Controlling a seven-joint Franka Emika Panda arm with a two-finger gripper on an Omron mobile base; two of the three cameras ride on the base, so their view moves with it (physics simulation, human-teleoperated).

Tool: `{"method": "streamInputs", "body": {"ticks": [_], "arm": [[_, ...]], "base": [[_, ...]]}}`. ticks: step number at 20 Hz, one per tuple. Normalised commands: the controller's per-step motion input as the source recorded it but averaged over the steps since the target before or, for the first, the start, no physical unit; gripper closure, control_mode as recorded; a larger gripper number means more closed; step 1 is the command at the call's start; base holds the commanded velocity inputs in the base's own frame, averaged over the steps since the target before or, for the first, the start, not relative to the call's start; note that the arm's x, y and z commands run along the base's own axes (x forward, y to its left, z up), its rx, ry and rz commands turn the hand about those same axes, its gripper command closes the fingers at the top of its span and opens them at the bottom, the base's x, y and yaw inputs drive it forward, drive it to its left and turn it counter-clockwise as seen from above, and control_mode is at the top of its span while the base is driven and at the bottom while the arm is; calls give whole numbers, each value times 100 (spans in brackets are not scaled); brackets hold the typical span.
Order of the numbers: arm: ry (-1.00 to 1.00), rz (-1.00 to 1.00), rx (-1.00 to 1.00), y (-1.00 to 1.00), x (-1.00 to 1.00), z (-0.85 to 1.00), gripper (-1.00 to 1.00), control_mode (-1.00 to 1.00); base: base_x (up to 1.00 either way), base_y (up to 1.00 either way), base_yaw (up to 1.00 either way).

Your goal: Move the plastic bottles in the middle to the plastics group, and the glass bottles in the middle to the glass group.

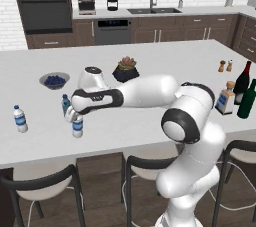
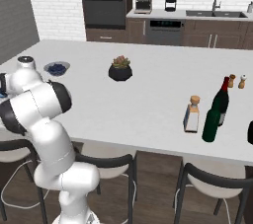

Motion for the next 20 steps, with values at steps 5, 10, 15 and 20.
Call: {"method": "streamInputs", "body": {"ticks": [5,10,15,20], "arm": [[-1,9,0,58,0,0,100,-100],[0,3,0,28,3,0,100,-100],[0,0,-1,25,25,0,100,-100],[2,0,-4,33,44,0,100,-100]], "base": [[0,0,0],[0,0,0],[0,0,0],[0,0,0]]}}
